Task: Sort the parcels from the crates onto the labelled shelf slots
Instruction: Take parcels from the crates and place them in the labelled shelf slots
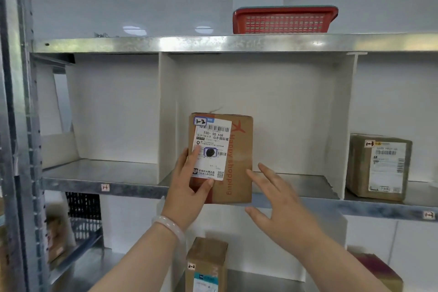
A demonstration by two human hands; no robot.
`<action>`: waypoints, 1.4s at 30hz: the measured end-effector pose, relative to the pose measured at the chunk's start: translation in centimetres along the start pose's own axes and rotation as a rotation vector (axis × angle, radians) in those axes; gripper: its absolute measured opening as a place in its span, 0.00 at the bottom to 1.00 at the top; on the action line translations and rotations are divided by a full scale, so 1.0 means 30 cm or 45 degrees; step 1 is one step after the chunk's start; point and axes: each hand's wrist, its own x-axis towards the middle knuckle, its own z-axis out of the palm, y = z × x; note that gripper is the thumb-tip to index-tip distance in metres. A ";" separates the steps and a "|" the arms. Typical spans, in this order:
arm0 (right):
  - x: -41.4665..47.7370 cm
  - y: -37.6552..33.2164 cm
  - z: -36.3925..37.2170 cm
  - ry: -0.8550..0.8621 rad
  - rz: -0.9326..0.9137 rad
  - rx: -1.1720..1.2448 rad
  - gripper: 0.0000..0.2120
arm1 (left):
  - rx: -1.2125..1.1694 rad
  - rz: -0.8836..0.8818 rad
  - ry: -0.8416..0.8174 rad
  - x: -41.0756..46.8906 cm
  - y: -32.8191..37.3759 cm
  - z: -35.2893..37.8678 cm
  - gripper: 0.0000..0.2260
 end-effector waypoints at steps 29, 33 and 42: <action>0.171 -0.034 0.248 0.062 0.067 -0.058 0.26 | 0.278 0.057 -0.165 0.165 -0.268 -0.050 0.39; 0.121 -0.070 0.243 0.065 0.002 -0.093 0.29 | 0.439 0.037 -0.129 0.049 -0.206 -0.118 0.36; -0.070 -0.277 0.344 -0.371 -0.302 0.052 0.34 | 1.224 0.004 -0.061 -0.429 0.021 -0.394 0.28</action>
